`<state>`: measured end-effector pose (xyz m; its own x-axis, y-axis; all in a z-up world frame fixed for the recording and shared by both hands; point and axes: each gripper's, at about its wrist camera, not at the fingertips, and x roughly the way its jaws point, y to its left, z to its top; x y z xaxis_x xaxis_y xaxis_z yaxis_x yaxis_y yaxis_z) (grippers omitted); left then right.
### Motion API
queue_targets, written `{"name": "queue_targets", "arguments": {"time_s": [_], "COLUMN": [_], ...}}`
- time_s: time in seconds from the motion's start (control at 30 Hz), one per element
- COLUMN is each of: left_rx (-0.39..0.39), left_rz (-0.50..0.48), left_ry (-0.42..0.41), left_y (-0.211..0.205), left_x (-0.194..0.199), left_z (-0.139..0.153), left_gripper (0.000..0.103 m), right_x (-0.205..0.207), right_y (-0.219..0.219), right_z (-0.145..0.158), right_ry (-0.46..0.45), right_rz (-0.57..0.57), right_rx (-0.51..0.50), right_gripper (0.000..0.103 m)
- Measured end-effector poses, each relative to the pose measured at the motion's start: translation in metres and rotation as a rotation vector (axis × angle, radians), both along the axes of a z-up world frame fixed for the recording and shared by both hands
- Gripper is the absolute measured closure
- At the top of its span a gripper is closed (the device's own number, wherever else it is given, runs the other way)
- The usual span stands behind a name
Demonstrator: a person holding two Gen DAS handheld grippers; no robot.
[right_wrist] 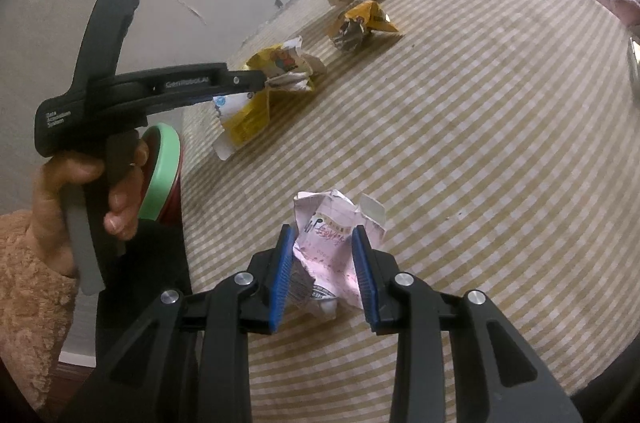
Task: Collect trash
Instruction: 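Grasp the yellow juice carton with the left gripper while the right holds the pink carton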
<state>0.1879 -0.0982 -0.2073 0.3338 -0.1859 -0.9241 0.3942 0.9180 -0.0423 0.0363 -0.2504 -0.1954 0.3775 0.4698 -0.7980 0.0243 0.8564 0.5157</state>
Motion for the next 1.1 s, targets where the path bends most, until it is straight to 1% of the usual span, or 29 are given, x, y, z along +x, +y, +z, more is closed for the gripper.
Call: {"name": "queue_targets", "arguments": {"time_s": [0.1,0.27,0.4,0.47,0.53,0.57,0.6,0.63,0.8,0.87,0.93,1.0,1.1], "left_rx": [-0.019,-0.026,-0.024,-0.02,-0.014,-0.014,-0.019,-0.026,-0.016,-0.022,-0.022,-0.003,0.003], "left_rz": [0.0,-0.019,-0.035,-0.029,-0.021,-0.013,-0.006,0.003,0.017,0.037,0.054,0.061,0.071], "left_ry": [0.016,0.032,0.027,0.025,0.042,0.054,0.062,0.059,0.015,-0.019,-0.054,-0.108,-0.15], "left_y": [0.0,0.0,0.0,0.001,0.001,0.002,0.003,0.005,0.011,0.015,0.019,0.021,0.023], "left_x": [-0.002,-0.01,-0.014,-0.014,-0.014,-0.015,-0.016,-0.017,-0.027,-0.032,-0.039,-0.05,-0.063], "left_z": [-0.001,-0.007,-0.008,-0.009,-0.012,-0.015,-0.017,-0.017,-0.011,-0.002,0.006,0.016,0.026], "left_gripper": [0.051,0.05,0.05,0.053,0.073,0.077,0.078,0.081,0.082,0.082,0.082,0.082,0.082], "right_x": [0.001,0.0,0.002,0.003,0.003,0.003,0.003,0.003,0.003,0.004,0.004,0.004,0.002], "right_y": [0.001,0.001,0.002,0.002,0.003,0.002,0.002,0.002,0.004,0.005,0.004,0.004,0.004], "right_z": [-0.002,-0.004,-0.004,-0.004,-0.005,-0.005,-0.005,-0.005,-0.006,-0.005,-0.002,-0.001,0.0], "right_ry": [0.009,0.015,0.016,0.016,0.017,0.017,0.016,0.014,0.018,0.01,-0.003,-0.008,-0.012], "right_rz": [0.001,0.0,0.003,0.002,-0.001,-0.004,-0.005,-0.004,0.017,0.02,0.018,0.017,0.019], "right_rx": [0.002,0.006,0.001,-0.003,-0.008,-0.009,-0.01,-0.015,-0.03,-0.035,-0.043,-0.046,-0.055], "right_gripper": [0.069,0.068,0.067,0.068,0.068,0.068,0.068,0.068,0.071,0.076,0.078,0.078,0.078]}}
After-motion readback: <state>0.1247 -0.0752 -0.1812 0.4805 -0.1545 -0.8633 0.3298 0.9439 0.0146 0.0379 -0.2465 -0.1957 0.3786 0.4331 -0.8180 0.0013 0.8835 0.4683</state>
